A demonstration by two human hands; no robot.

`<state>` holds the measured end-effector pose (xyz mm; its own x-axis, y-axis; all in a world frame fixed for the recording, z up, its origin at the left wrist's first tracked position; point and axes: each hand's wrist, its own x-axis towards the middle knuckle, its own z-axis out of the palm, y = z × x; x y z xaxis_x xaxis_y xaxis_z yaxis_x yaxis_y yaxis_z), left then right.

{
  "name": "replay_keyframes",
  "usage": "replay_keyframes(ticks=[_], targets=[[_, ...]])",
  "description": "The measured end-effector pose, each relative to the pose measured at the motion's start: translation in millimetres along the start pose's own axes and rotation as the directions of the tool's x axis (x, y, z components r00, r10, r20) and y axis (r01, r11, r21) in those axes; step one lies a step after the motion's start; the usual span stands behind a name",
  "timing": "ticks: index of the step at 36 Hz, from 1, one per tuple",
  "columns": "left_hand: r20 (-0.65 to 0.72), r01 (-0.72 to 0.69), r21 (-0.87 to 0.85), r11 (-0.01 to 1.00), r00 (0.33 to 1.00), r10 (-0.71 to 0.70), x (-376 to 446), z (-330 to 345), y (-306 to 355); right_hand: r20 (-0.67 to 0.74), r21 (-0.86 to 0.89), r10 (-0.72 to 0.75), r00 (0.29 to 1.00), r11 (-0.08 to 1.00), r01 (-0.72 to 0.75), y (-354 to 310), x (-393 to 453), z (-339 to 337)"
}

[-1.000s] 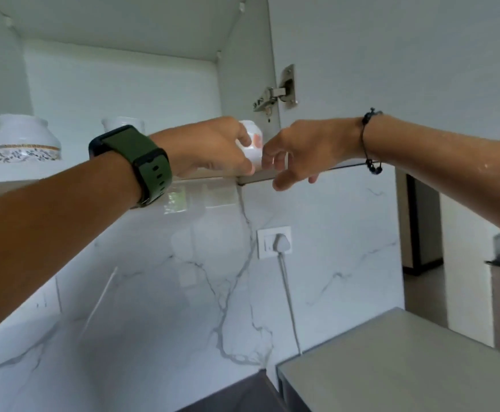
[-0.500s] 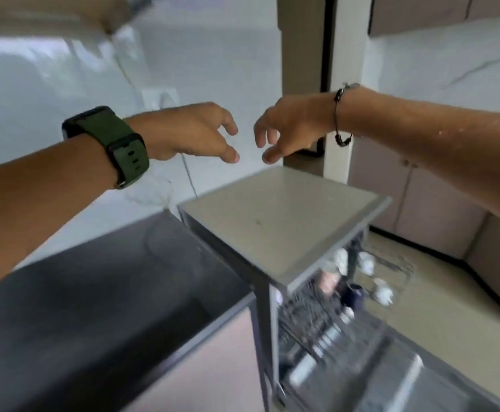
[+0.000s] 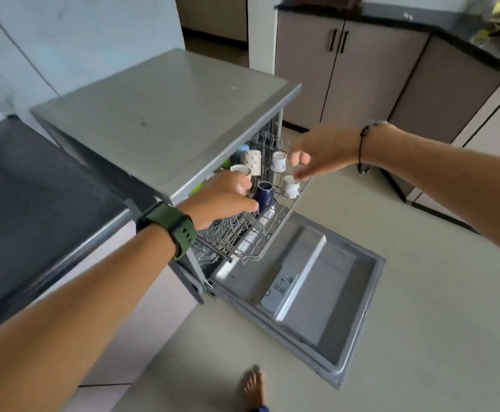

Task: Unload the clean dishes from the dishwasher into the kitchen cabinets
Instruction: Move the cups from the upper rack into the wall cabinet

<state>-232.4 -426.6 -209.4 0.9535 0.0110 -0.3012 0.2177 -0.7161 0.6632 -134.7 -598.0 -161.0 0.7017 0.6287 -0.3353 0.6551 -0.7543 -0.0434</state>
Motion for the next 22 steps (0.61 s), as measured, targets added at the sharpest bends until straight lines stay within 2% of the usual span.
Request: replay_keyframes(ticks=[6,11,16,19,22], targets=[[0.087,0.12,-0.01,0.993,0.989,-0.119,84,43,-43,0.133,0.004,0.124,0.983,0.992,-0.126,55,74,67],[0.067,0.177,-0.002,0.984,0.982,-0.177,171,75,-62,0.115,0.1,0.17,0.979,0.978,-0.182,102,135,117],[-0.005,0.155,0.004,0.988,0.988,-0.154,255,111,-73,0.05,0.119,0.168,0.985,0.978,-0.173,146,211,165],[-0.09,0.149,0.106,0.983,0.986,-0.14,303,130,-88,0.025,0.087,0.141,0.99,0.986,-0.142,166,258,188],[-0.16,0.208,0.243,0.947,0.972,-0.173,344,147,-106,0.052,0.059,0.125,0.991,0.99,-0.128,182,298,209]])
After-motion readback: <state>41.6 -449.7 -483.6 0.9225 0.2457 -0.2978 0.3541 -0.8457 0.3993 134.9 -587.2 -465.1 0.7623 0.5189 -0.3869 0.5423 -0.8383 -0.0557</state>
